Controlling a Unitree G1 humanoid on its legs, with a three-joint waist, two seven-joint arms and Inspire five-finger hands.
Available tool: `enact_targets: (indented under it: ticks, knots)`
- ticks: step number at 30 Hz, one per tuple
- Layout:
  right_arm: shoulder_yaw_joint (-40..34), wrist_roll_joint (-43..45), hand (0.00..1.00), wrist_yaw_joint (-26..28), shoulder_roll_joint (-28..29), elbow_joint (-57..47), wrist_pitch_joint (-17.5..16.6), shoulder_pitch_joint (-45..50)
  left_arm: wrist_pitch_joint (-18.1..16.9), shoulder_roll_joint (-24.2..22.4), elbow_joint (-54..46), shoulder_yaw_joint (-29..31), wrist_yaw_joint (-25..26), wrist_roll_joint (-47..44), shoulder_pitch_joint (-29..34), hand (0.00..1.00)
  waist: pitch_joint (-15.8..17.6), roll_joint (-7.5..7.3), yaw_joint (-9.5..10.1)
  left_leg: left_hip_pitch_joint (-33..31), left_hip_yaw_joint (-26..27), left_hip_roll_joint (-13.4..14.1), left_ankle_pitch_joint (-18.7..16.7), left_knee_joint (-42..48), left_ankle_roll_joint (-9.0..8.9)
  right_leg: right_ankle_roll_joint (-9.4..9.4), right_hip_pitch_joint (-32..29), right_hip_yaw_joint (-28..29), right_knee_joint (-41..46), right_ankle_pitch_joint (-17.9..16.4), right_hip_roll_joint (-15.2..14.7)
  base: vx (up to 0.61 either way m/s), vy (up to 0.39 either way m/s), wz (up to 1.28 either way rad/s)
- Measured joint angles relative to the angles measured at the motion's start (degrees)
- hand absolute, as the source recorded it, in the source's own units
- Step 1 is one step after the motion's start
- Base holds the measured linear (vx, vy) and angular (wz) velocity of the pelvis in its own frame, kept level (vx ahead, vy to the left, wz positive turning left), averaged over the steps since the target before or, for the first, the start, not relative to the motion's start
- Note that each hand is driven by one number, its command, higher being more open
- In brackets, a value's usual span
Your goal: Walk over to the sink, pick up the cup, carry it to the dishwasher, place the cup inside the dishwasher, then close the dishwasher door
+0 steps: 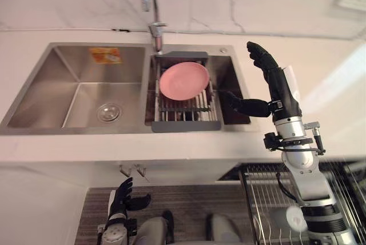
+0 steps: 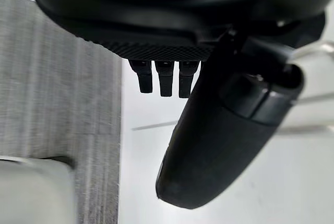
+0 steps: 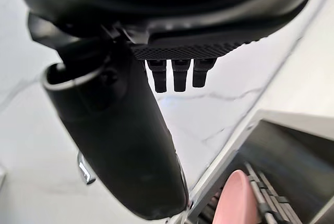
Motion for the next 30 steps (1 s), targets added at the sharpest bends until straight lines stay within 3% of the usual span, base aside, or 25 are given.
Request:
enact_targets:
  ticks: [4,14,19,26,30]
  knots:
    - [0.77,-1.36,0.90,1.70,-2.85,2.79,0.12,-1.58,0.02,-0.27,-0.05,1.11,-0.95,0.32,1.11,0.90,-0.28,0.58,0.51,0.25,-0.53,1.95,-0.18,-0.61,-0.67,-0.82,3.84,-1.30,-6.86,2.91,2.14,0.18,-0.062,-0.02]
    - [6.95,-4.58,0.90,4.13,-5.55,7.63,0.23,-5.66,-0.06,-0.87,-0.06,0.95,-2.12,3.28,0.88,0.90,-0.48,0.97,0.51,2.61,-3.43,1.14,-0.10,-2.41,-0.83,-0.96,10.75,-4.14,-15.28,5.71,2.21,0.05,0.003,0.14]
    - [9.59,-5.67,0.90,4.13,-5.56,10.83,0.26,-6.81,-0.05,-0.90,0.23,0.02,-2.14,3.30,1.03,0.90,-1.40,2.61,1.93,2.48,-4.89,0.53,0.80,-3.33,-1.17,-0.97,10.97,-5.38,-15.49,5.71,2.12,-0.06,-0.003,0.17]
    - [11.25,-11.30,0.90,3.99,-5.32,20.68,2.49,-7.63,-0.06,-0.93,0.75,-0.02,-2.15,3.33,0.84,0.90,-1.32,3.04,1.90,1.69,-7.80,-0.11,5.58,-8.45,-2.02,-1.06,9.03,-8.13,-15.43,6.93,1.74,-0.10,-0.026,0.23]
    - [11.25,-13.56,0.90,3.87,-5.12,20.98,3.16,-8.53,-0.04,-0.93,1.56,0.01,-2.15,3.35,0.44,0.90,-1.13,3.36,1.84,1.65,-8.00,-0.07,6.82,-10.28,-2.04,-1.14,8.15,-8.08,-15.36,7.01,1.81,-0.13,-0.013,0.03]
